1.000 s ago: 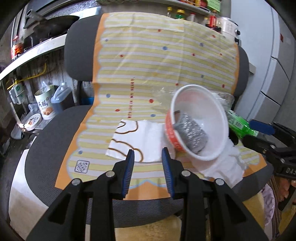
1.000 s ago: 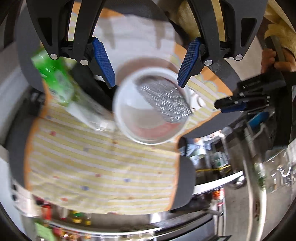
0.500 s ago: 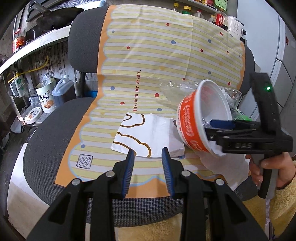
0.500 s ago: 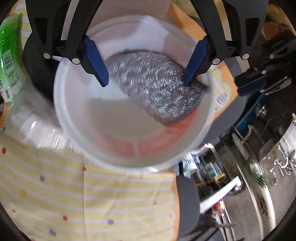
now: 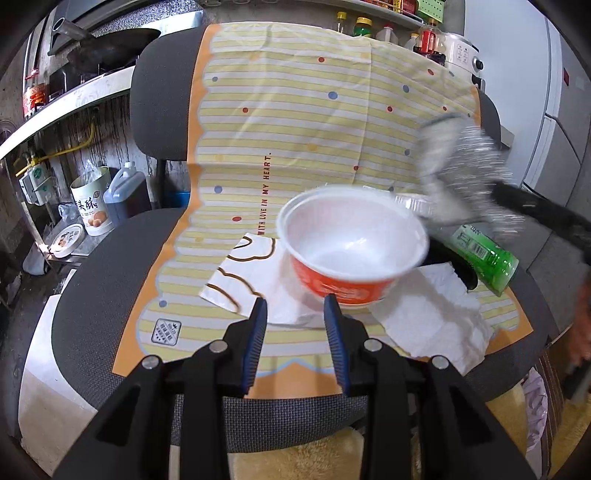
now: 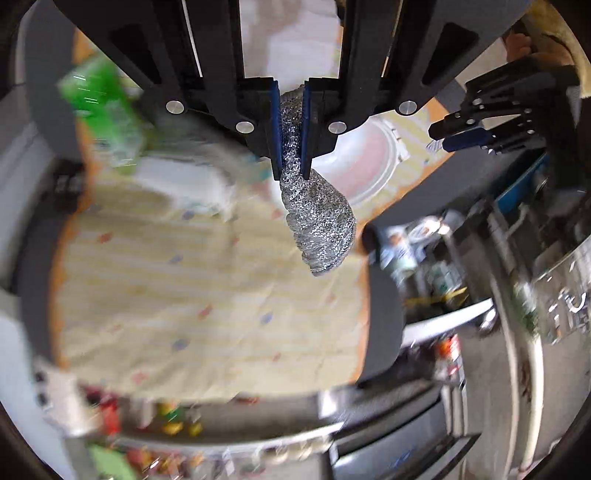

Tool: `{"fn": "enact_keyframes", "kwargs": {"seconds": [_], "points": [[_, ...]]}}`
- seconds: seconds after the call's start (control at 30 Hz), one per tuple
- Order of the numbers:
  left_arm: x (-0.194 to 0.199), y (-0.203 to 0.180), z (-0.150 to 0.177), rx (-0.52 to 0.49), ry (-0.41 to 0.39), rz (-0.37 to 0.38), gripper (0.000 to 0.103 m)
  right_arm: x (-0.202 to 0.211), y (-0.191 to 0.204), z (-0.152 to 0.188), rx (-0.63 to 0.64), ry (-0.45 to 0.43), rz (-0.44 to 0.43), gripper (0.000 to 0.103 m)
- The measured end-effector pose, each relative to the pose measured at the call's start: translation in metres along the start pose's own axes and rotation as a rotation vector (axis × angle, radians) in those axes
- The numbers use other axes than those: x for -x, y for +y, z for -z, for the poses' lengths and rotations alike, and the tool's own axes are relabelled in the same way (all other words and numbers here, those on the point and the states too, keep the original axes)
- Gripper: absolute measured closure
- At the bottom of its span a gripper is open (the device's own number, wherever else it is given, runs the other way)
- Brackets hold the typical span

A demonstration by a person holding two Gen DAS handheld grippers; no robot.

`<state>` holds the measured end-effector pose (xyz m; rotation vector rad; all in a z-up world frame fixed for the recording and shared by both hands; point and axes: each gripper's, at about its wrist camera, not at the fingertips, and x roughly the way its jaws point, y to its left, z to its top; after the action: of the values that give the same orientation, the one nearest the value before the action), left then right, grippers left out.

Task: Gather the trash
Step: 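Grasp the white bowl with the left gripper while the right gripper grasps the steel scrubber, then carry the scrubber and bowl to the bin and open the right gripper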

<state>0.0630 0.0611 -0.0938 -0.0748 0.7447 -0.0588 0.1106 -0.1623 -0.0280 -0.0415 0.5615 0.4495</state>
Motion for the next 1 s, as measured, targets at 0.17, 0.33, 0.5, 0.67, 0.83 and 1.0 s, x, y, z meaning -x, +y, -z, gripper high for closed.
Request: {"fn": "enact_keyframes", "kwargs": {"seconds": [0.17,0.33,0.5,0.67,0.83,1.0], "points": [[-0.007,0.003,-0.013,0.013,-0.008,-0.001,0.073,0.032,-0.015,0.021,0.026,0.032,0.141,0.094],[-0.027,0.014,-0.031,0.057,0.012,0.001,0.073,0.035,-0.022,0.047,0.017,0.077,0.198,0.093],[-0.057,0.016,-0.043,0.077,0.058,-0.016,0.073,0.034,-0.028,0.062,-0.050,0.095,0.205,0.093],[-0.085,0.013,-0.048,0.091,0.115,-0.031,0.085,0.034,-0.026,0.068,-0.044,0.111,0.219,0.093],[-0.093,0.013,-0.048,0.127,0.108,-0.009,0.089,0.037,-0.030,0.071,-0.064,0.101,0.218,0.093],[-0.081,0.015,-0.055,0.175,0.045,0.029,0.099,0.044,-0.033,0.071,-0.082,0.077,0.220,0.093]]}}
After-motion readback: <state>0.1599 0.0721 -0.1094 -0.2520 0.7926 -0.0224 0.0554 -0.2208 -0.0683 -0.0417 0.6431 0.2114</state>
